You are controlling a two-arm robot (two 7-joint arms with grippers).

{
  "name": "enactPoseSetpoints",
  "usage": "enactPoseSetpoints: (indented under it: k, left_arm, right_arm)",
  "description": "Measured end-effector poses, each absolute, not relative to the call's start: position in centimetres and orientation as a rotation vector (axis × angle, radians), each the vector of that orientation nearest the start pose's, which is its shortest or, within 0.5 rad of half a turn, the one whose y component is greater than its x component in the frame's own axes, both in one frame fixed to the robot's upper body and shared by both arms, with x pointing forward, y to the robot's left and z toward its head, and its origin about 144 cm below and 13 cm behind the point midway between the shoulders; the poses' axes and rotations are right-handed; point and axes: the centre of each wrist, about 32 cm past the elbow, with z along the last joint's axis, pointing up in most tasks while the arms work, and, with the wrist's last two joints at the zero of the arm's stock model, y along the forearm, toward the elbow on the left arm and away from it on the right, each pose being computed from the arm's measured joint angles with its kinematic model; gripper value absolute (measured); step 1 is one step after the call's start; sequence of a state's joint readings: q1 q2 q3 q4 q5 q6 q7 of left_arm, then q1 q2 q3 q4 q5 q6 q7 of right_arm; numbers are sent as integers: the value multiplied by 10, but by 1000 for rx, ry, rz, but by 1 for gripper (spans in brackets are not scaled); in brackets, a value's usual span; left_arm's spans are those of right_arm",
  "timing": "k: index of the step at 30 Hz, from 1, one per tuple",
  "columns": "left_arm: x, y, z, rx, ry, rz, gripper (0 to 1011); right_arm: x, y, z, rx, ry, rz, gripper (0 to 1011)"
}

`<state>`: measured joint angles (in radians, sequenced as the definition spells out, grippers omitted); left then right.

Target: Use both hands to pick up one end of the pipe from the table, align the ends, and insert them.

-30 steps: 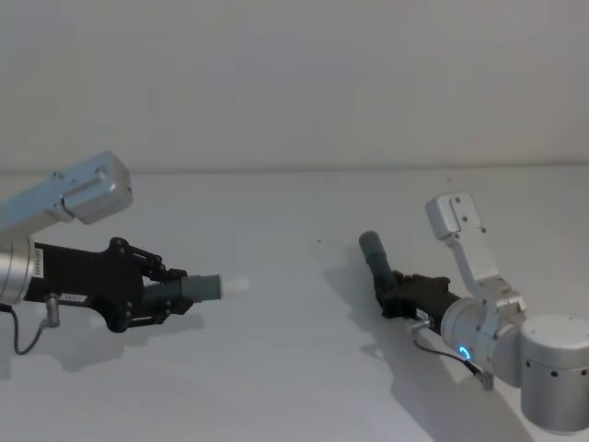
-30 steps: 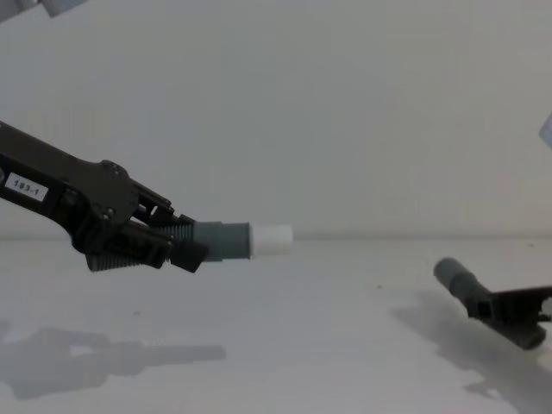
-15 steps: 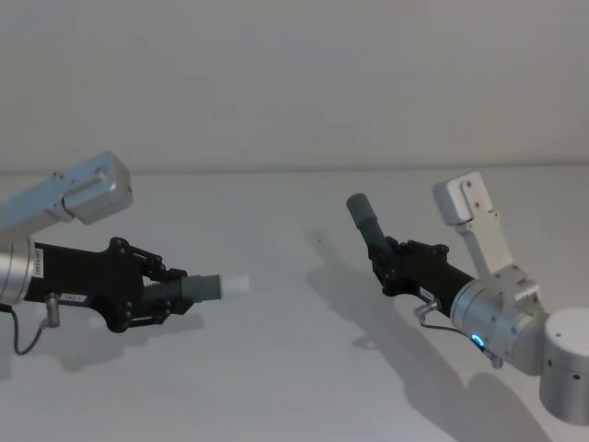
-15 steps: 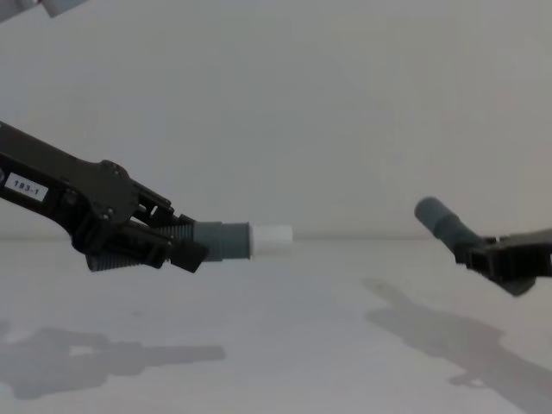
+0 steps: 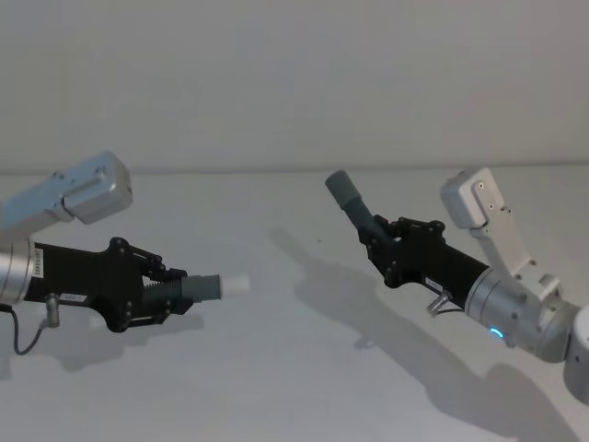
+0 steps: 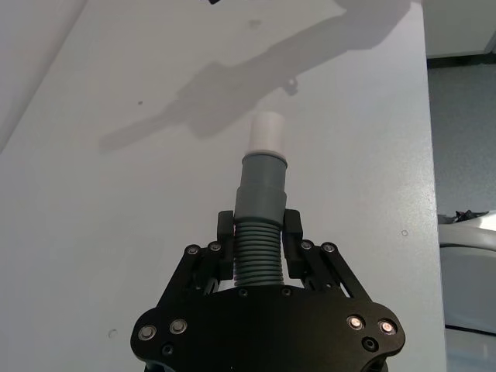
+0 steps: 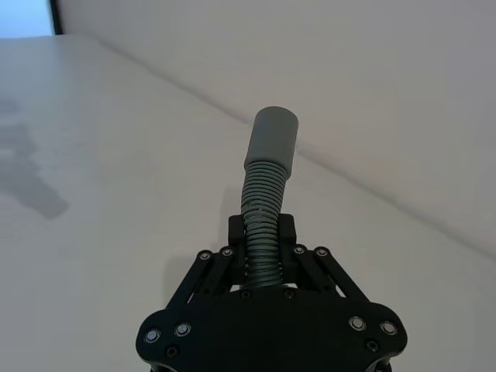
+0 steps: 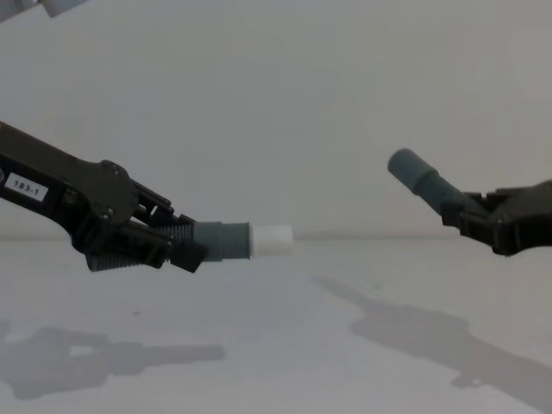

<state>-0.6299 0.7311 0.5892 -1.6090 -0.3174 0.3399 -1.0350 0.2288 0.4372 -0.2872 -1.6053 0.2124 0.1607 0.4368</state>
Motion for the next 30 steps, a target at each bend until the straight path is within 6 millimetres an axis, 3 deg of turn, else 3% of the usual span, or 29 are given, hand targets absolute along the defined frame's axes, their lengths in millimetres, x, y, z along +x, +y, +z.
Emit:
enactPoseSetpoints:
  k: [30]
  left_arm:
    - [551,285,1329,566,-171,232,332]
  right_arm:
    - [540,-323,1233,-184,-579,-418,214]
